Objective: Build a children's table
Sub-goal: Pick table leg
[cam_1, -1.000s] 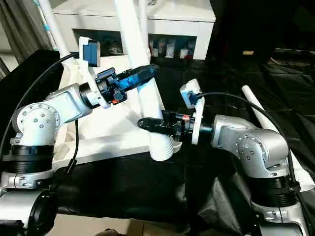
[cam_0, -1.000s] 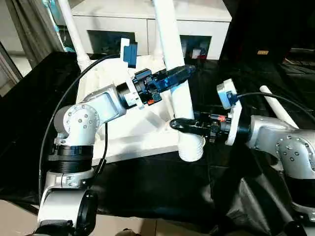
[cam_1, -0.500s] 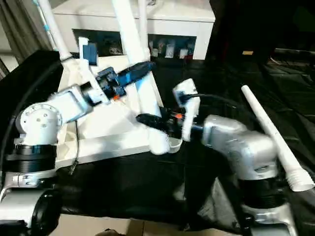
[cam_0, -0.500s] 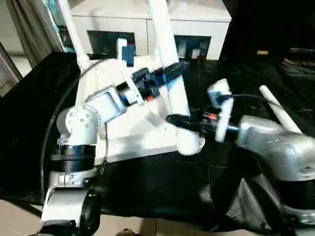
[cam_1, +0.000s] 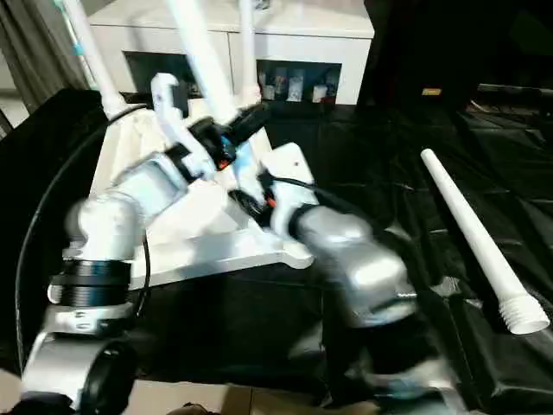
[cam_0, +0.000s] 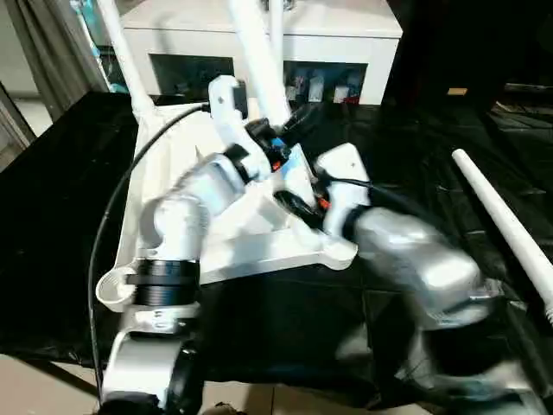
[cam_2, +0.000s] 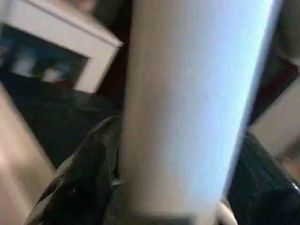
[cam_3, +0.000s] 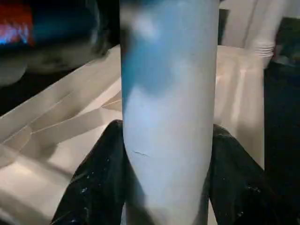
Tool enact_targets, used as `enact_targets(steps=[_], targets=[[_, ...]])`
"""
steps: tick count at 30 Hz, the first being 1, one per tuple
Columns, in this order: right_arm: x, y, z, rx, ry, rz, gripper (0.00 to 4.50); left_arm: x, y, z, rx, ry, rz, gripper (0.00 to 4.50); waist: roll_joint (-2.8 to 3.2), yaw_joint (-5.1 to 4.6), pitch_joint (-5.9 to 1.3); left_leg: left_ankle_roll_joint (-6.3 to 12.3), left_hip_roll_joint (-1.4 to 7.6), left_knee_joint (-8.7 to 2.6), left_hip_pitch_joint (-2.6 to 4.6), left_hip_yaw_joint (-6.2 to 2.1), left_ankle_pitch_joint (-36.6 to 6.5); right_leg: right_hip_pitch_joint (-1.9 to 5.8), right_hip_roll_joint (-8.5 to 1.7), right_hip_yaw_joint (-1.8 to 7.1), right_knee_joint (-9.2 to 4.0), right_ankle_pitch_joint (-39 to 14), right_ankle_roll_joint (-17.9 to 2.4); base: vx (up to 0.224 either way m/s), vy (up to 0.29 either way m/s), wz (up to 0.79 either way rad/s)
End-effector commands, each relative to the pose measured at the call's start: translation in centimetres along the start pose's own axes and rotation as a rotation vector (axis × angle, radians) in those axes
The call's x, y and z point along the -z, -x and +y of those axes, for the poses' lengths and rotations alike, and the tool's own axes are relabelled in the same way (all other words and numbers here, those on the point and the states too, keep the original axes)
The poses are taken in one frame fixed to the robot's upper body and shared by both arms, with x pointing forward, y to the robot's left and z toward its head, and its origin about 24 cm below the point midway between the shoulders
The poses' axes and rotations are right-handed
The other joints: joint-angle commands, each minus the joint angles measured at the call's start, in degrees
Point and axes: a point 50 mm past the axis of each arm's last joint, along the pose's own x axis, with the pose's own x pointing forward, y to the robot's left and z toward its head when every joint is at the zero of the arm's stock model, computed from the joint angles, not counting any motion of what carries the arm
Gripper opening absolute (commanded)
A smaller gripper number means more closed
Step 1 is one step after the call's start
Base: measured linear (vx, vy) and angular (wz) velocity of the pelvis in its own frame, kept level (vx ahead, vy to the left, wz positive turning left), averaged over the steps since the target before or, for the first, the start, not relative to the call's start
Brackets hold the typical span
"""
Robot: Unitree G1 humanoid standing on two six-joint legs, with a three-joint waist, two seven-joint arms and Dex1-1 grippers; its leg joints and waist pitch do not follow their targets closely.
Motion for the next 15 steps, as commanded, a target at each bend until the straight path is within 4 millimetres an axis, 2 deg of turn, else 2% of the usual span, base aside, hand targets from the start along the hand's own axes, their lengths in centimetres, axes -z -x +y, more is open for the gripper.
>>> enact_targets(steps=[1,3,5,8,11,12,14,15], targets=[[-0.9,-0.14,-0.53,0.054,0.017,-0.05,1.86,-0.35,0.11,0.78,-0.078,-0.016,-0.032,3.31,-0.33,-0.2,-4.23,-1.33,3.84,-4.83,1.31,-2.14,-4.43,2.65,-3.12,2.16,-3.33,1.86,-11.82,0.0,0.0,0.0],[-0.95,-0.41,-0.2,0.054,0.015,-0.054,1.86,-0.72,0.15,1.08,-0.109,-0.027,-0.065,3.31,-0.3,-0.2,-4.19,-1.32,3.87,-4.84,1.31,-2.14,-4.46,2.55,-3.08,2.18,-3.31,2.67,-11.82,0.0,0.0,0.0],[-0.92,-0.52,-0.01,0.053,0.017,-0.055,1.86,-0.77,0.14,1.11,-0.11,-0.036,-0.069,2.97,-0.28,-0.18,-4.13,-1.16,3.86,-4.94,1.26,-2.15,-5.01,2.61,-3.18,2.18,-3.39,2.39,-11.78,0.0,0.0,0.0],[-0.85,-0.62,0.21,0.05,0.017,-0.057,1.86,-0.84,0.18,1.06,-0.097,-0.056,-0.075,2.94,-0.27,-0.17,-4.13,-1.11,3.81,-4.92,1.27,-2.15,-4.77,2.58,-3.14,2.19,-3.31,3.04,-11.58,0.0,0.0,0.0],[-0.82,-0.67,0.24,0.054,0.018,-0.06,1.86,-0.85,0.2,0.91,-0.086,-0.061,-0.079,2.52,-0.23,-0.17,-4.11,-1.25,3.84,-4.96,1.29,-2.14,-5.13,2.54,-3.16,2.19,-3.31,2.85,-11.65,0.0,0.0,0.0],[-0.81,-0.68,0.15,0.058,0.027,-0.062,1.86,-0.84,0.2,0.78,-0.073,-0.055,-0.082,2.52,-0.03,-0.17,-4.1,-1.42,3.85,-5.01,1.32,-2.17,-5.48,2.51,-3.16,2.18,-3.29,2.43,-11.68,0.0,0.0,0.0],[-0.82,-0.7,0.05,0.062,0.044,-0.064,1.86,-0.83,0.21,0.64,-0.053,-0.043,-0.087,2.49,-0.08,-0.2,-4.09,-1.7,3.86,-5.03,1.3,-2.18,-5.6,2.53,-3.12,2.18,-3.3,2.5,-11.6,0.0,0.0,0.0],[-0.83,-0.71,-0.01,0.065,0.056,-0.065,1.86,-0.85,0.23,0.55,-0.04,-0.036,-0.089,2.28,-0.11,-0.21,-4.1,-1.84,3.82,-5.02,1.3,-2.13,-5.68,2.52,-3.13,2.19,-3.33,2.58,-11.6,0.0,0.0,0.0]])
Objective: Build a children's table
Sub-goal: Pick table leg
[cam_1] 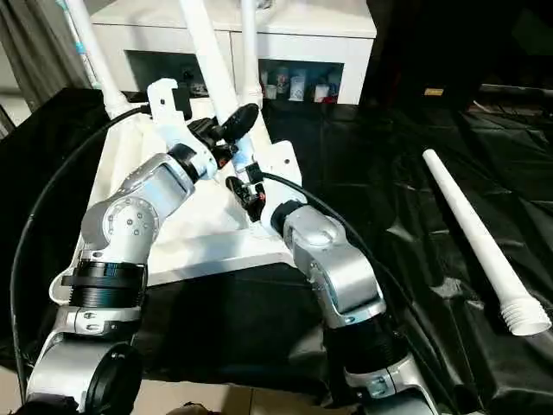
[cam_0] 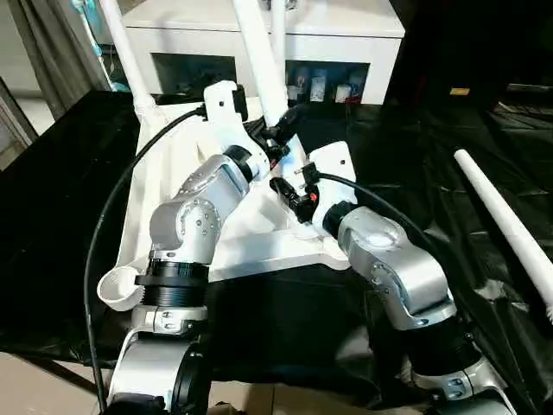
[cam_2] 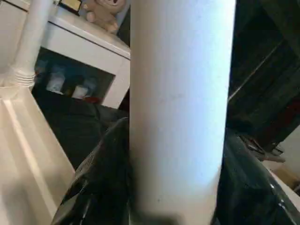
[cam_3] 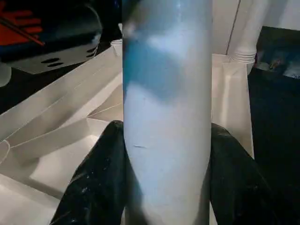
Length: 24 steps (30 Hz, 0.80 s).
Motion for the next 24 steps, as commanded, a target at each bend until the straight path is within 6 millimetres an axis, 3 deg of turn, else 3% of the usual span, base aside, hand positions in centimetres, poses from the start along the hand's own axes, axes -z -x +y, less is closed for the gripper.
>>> enact_targets(steps=[1,7,8,9,16,19,24], targets=[[-0.9,-0.1,-0.6,0.028,0.04,-0.042,1.86,-0.5,0.3,0.3,0.002,0.008,-0.029,2.15,-0.2,-0.25,-4.08,-1.83,3.82,-4.97,1.31,-2.11,-5.72,2.56,-3.13,2.19,-3.27,2.5,-11.71,0.0,0.0,0.0],[-1.0,-0.1,-0.7,0.008,0.064,-0.057,1.86,-0.6,0.4,0.1,0.041,0.036,-0.032,1.87,-0.18,-0.27,-4.12,-1.46,3.81,-4.89,1.34,-2.06,-5.76,2.57,-3.17,2.2,-3.22,3.23,-11.97,0.0,0.0,0.0],[-1.0,-0.1,-0.7,-0.001,0.058,-0.063,2.42,-0.6,0.4,0.1,0.044,0.038,-0.032,1.86,-0.12,-0.3,-4.07,-1.32,3.86,-4.94,1.37,-2.08,-6.13,2.55,-3.15,2.21,-3.28,2.69,-12.06,0.0,0.0,0.0],[-1.1,-0.1,-0.7,-0.011,0.037,-0.068,2.56,-0.7,0.4,0.1,0.048,0.039,-0.032,1.84,-0.15,-0.33,-4.07,-1.29,3.86,-4.92,1.35,-2.06,-6.16,2.57,-3.16,2.23,-3.28,2.68,-12.13,0.0,0.0,0.0],[-2.3,1.2,-1.0,-0.282,-0.145,-0.076,3.11,-1.3,0.9,0.2,0.153,0.008,0.015,1.83,-0.19,-0.1,-4.14,1.24,3.91,-4.76,1.43,-2.08,-5.03,2.68,-3.04,2.14,-3.03,4.03,-13.24,0.0,0.0,0.0],[-2.2,2.7,-2.2,-0.443,-0.131,0.007,3.33,-2.1,1.5,0.1,0.251,-0.009,0.049,1.83,-0.27,0.21,-4.12,1.37,3.96,-4.61,1.48,-2.01,-4.22,2.77,-3.06,2.14,-2.9,4.03,-13.56,0.0,0.0,0.0],[-2.6,3.8,-4.0,-0.51,-0.198,0.065,3.56,-3.2,2.2,-0.8,0.394,0.026,0.073,1.83,-0.51,0.34,-4.15,2.05,3.89,-4.36,1.26,-1.84,-3.13,2.81,-3.5,2.13,-2.82,3.13,-15.97,0.0,0.0,0.0]])
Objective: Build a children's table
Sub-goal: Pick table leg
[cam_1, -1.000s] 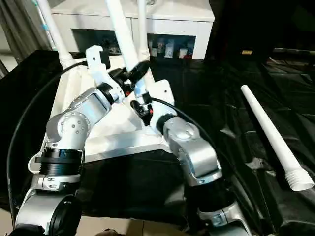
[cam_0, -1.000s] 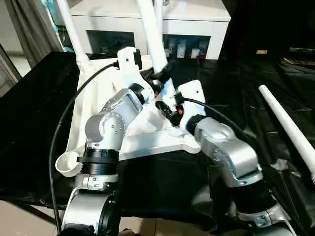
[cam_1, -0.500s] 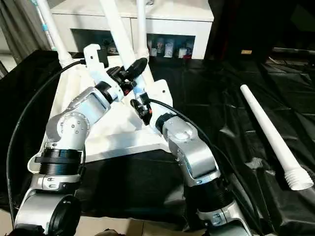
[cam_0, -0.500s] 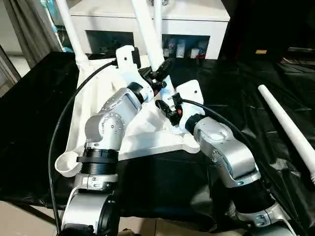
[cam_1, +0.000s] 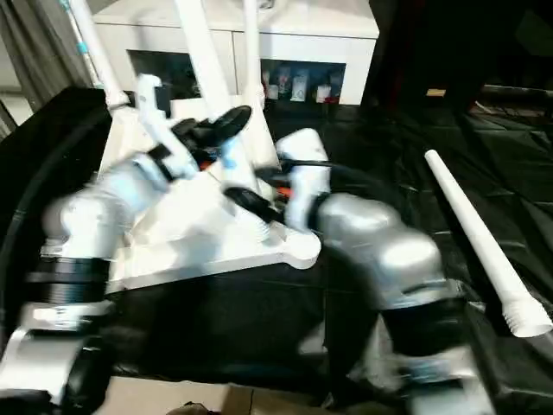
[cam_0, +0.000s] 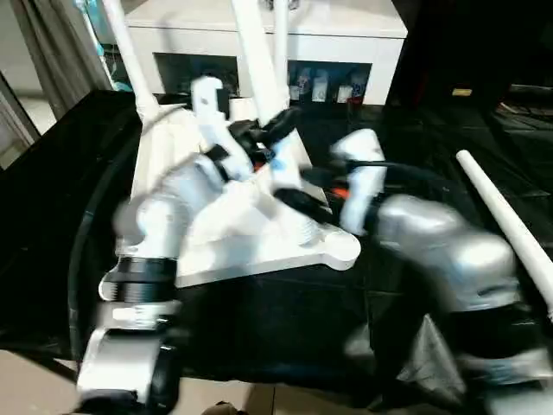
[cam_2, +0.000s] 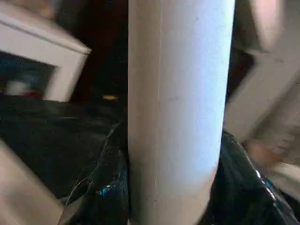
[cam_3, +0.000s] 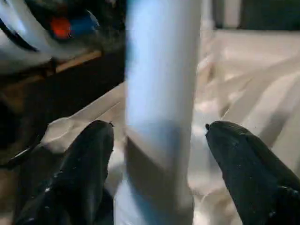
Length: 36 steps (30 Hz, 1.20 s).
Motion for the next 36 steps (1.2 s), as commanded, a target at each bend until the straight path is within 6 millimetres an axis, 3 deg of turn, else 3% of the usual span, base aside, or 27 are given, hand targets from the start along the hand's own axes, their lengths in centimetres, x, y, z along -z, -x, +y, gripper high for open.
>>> enact_targets(steps=[1,6,15,19,28,36], targets=[[-1.2,0.2,0.1,-0.045,-0.016,-0.018,3.62,-1.1,-0.2,-1.1,0.082,-0.01,-0.01,1.83,-0.71,0.08,-4.17,2.25,3.79,-4.28,1.25,-1.8,-2.94,2.81,-3.38,2.11,-2.88,2.46,-16.15,0.0,0.0,0.0],[-1.8,0.8,-0.2,-0.084,-0.068,0.006,3.62,-1.9,-0.2,-1.7,0.162,0.014,-0.002,1.83,-0.74,0.12,-4.09,1.93,3.82,-4.33,1.35,-1.77,-3.44,2.69,-3.39,2.14,-3.15,-0.44,-15.95,0.0,0.0,0.0],[-1.6,0.4,0.2,-0.136,-0.106,0.074,3.62,-1.0,-0.3,-2.9,0.287,-0.136,0.096,1.83,-0.72,0.2,-4.2,1.72,3.95,-4.35,1.31,-1.8,-1.99,2.64,-3.39,2.11,-3.02,0.83,-15.3,0.0,0.0,0.0],[-1.6,0.4,0.2,-0.147,-0.112,0.081,3.62,-0.9,-0.3,-3.1,0.313,-0.142,0.105,1.83,-0.74,0.23,-4.16,0.7,3.94,-4.44,1.34,-1.76,-2.78,2.7,-3.43,2.12,-2.98,0.29,-15.41,0.0,0.0,0.0],[-1.5,0.3,0.3,-0.168,-0.114,0.095,3.62,-0.9,-0.2,-3.5,0.349,-0.147,0.101,1.83,-0.96,0.24,-4.24,1.02,3.91,-4.34,1.31,-1.71,-2.41,2.74,-3.46,2.1,-2.93,0.74,-15.66,0.0,0.0,0.0],[-1.2,0.2,0.8,-0.24,-0.116,0.125,2.83,-0.7,0.1,-3.9,0.416,-0.171,0.103,1.83,-0.96,0.32,-4.22,1.4,4.0,-4.3,1.3,-1.69,-2.47,2.71,-3.53,2.13,-2.85,0.23,-15.83,0.0,0.0,0.0]])
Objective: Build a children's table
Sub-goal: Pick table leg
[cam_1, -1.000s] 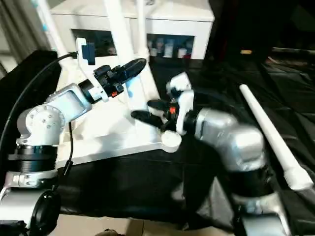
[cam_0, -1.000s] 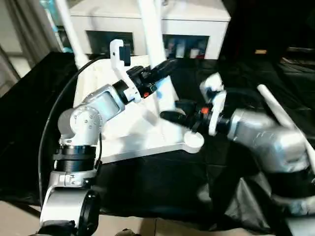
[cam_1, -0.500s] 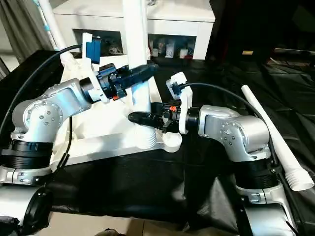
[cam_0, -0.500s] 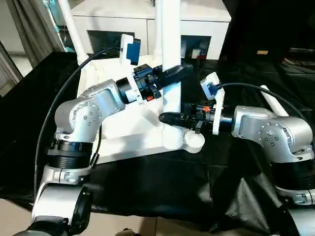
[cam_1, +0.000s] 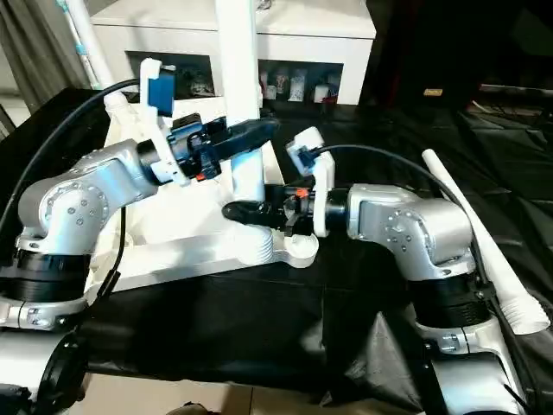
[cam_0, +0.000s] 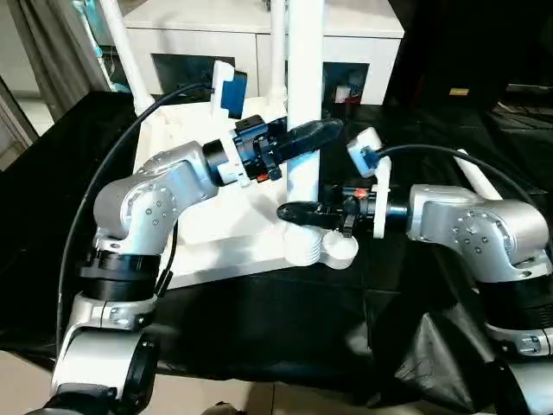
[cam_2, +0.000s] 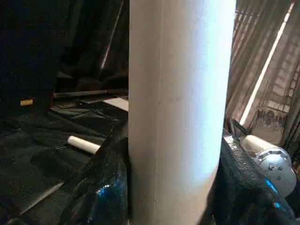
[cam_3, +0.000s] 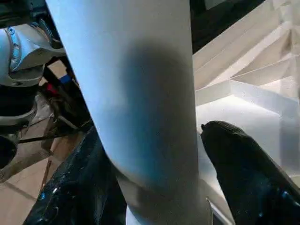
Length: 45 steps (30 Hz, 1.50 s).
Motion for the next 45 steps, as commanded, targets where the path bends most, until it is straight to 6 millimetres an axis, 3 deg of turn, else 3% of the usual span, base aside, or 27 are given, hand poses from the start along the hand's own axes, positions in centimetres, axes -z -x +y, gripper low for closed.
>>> enact_targets(steps=[1,10,20,21,27,45], targets=[[0.0,0.0,0.1,-0.009,0.002,0.017,2.8,-0.5,-0.4,-0.8,0.053,-0.036,-0.002,1.83,-0.85,0.21,-4.26,1.34,4.01,-4.32,1.34,-1.7,-2.67,2.72,-3.45,2.11,-3.04,0.16,-15.78,0.0,0.0,0.0],[0.5,-0.1,0.2,-0.019,0.005,0.047,2.12,-0.5,-0.6,-0.9,0.062,-0.043,0.0,1.83,-0.85,0.27,-4.34,1.66,3.92,-4.19,1.24,-1.71,-1.84,2.81,-3.46,2.12,-2.91,1.42,-15.96,0.0,0.0,0.0],[1.2,-0.6,0.1,-0.001,0.031,0.068,2.09,-0.6,-0.8,-0.9,0.063,-0.048,-0.002,1.83,-0.84,0.28,-4.42,1.9,3.9,-4.09,1.24,-1.72,-1.65,2.83,-3.43,2.11,-2.82,2.18,-16.2,0.0,0.0,0.0],[1.2,-0.6,0.1,-0.003,0.028,0.065,2.58,-0.6,-0.8,-0.9,0.062,-0.048,-0.002,1.83,-0.89,0.28,-4.41,2.02,3.91,-4.11,1.24,-1.73,-1.58,2.82,-3.4,2.09,-2.81,2.25,-16.29,0.0,0.0,0.0],[1.3,-0.9,0.0,0.006,0.03,0.063,3.0,-0.6,-0.7,-0.9,0.067,-0.049,0.003,1.83,-0.82,0.31,-4.38,1.82,3.92,-4.14,1.25,-1.71,-1.9,2.81,-3.42,2.1,-2.87,1.8,-16.33,0.0,0.0,0.0],[0.8,-0.7,0.2,-0.018,0.033,0.034,3.04,-0.1,-0.1,-0.9,0.108,-0.061,0.071,1.83,-0.58,0.28,-4.38,1.12,3.94,-4.24,1.35,-1.74,-2.64,2.75,-3.36,2.07,-2.83,1.42,-16.11,0.0,0.0,0.0]])
